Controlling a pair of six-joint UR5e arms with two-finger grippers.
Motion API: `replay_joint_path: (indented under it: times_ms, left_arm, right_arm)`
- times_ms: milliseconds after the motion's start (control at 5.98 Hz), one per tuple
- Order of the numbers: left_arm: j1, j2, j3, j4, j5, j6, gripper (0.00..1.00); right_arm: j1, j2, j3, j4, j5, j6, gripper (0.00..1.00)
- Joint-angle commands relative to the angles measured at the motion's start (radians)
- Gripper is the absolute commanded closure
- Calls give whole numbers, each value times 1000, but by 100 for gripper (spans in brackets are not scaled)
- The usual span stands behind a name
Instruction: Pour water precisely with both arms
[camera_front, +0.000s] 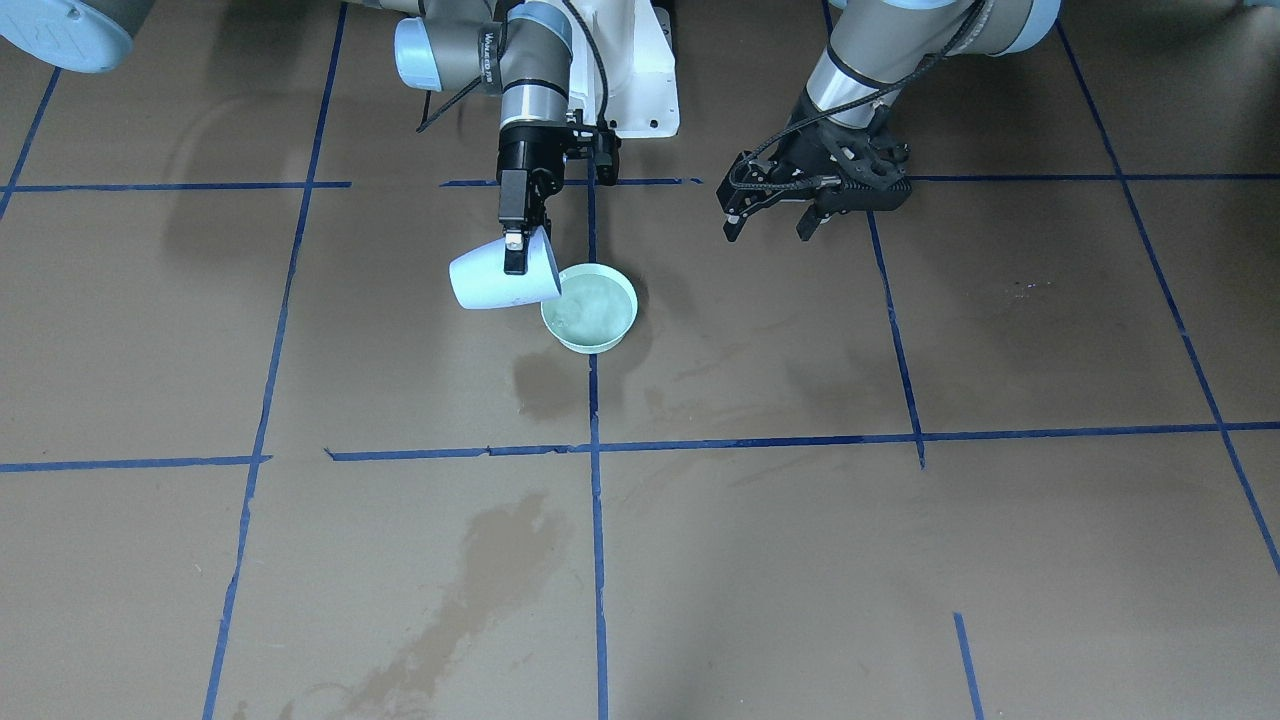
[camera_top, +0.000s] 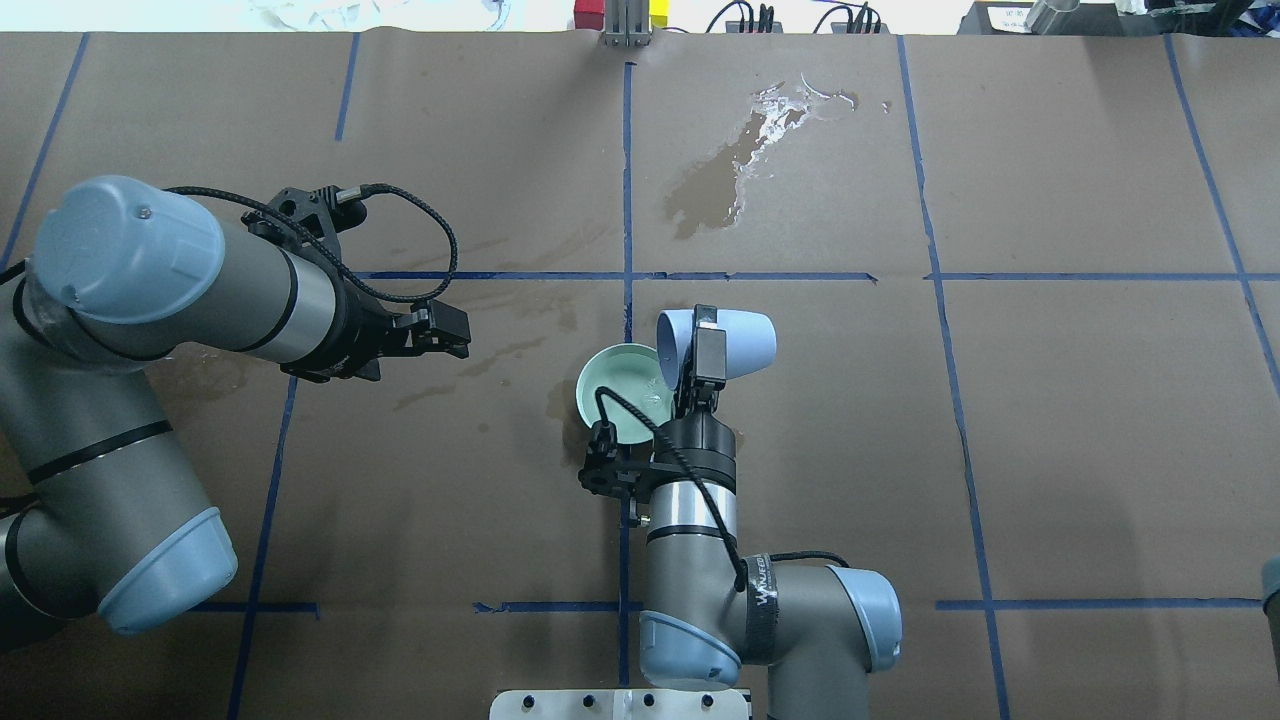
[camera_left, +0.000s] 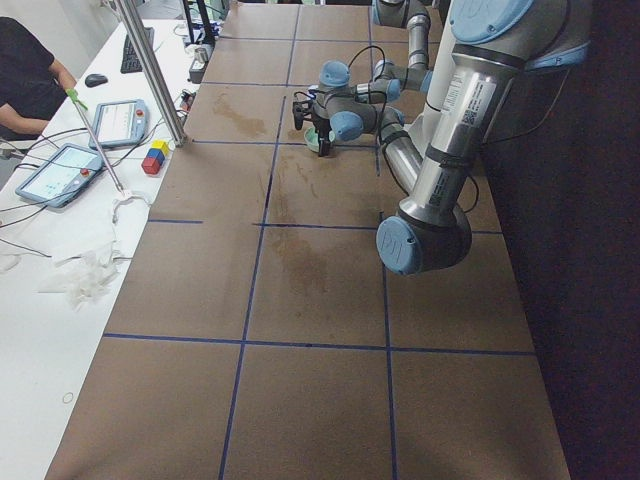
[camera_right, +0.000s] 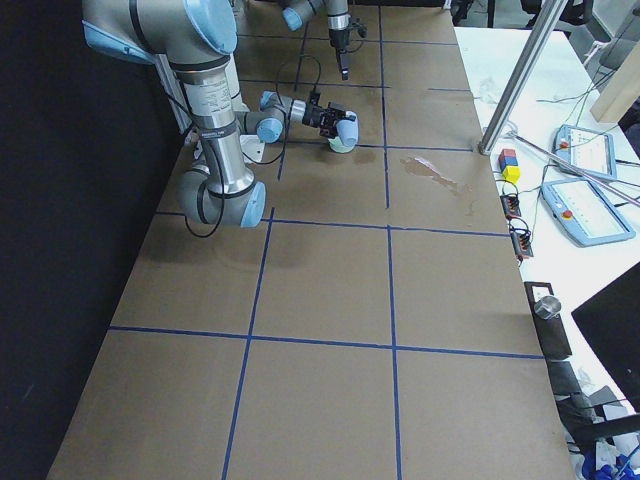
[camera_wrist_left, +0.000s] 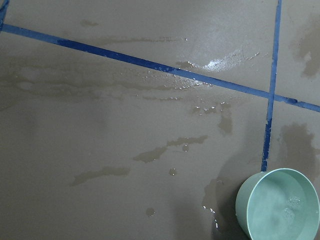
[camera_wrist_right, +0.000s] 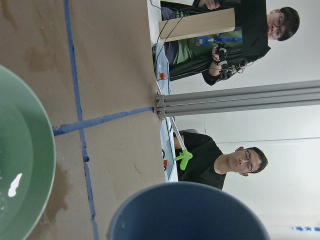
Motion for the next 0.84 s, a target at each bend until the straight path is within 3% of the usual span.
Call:
replay_joint_path:
  times_ms: [0, 335, 669]
  left_arm:
    - [0, 0, -1, 0, 0, -2, 0]
    - [2, -3, -4, 0, 0, -2, 0]
    - [2, -5, -6, 0, 2, -2, 0]
  right_arm:
    - [6, -12, 1, 189, 93, 255, 94]
    - [12, -53, 40, 219, 174, 575, 100]
    - [21, -220, 200, 219, 207, 778, 100]
